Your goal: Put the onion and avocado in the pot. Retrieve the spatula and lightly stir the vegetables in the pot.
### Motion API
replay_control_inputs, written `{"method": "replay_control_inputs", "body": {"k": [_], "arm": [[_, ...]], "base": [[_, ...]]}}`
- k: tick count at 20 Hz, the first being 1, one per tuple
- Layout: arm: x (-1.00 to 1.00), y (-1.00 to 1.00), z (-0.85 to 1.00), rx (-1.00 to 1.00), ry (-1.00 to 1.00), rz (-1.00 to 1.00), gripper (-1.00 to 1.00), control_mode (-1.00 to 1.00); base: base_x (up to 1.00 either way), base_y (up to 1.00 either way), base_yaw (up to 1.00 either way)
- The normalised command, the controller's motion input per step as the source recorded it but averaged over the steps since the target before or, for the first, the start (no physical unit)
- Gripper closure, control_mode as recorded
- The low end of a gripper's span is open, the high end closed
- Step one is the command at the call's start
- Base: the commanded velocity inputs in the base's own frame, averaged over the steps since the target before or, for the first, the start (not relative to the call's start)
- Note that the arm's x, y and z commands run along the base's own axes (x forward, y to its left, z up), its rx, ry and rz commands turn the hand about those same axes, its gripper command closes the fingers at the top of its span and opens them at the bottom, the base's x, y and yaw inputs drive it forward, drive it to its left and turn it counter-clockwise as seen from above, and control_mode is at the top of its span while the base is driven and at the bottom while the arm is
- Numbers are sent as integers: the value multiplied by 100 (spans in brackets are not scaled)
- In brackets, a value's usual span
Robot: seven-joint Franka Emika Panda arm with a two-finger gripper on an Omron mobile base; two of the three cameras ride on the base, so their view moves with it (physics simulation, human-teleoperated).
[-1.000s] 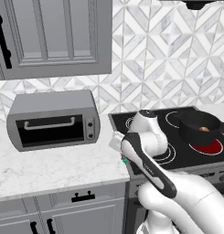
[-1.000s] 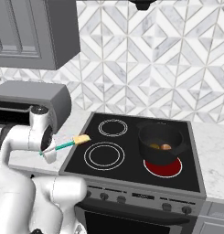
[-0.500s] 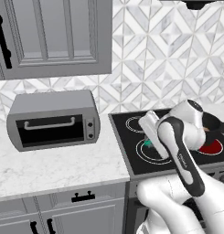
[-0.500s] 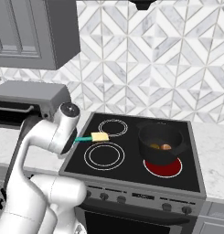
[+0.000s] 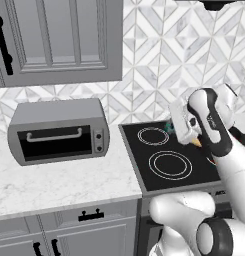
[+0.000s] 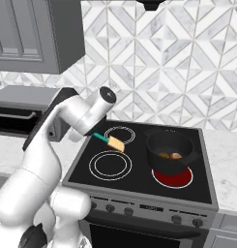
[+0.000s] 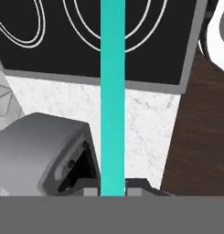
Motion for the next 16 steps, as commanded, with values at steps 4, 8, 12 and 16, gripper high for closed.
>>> {"method": "replay_control_inputs", "body": {"k": [4,8,12,16], "arm": [[34,-34,18,31,19,-3,100,-100],[0,0,-4,0,-1,0,100,-100],[58,-17,-5,5,0,-17,100,-100],[64,-26,25,24,0,-49,100,-100]], "base": [[0,0,0],[0,0,0],[0,0,0],[0,0,0]]}}
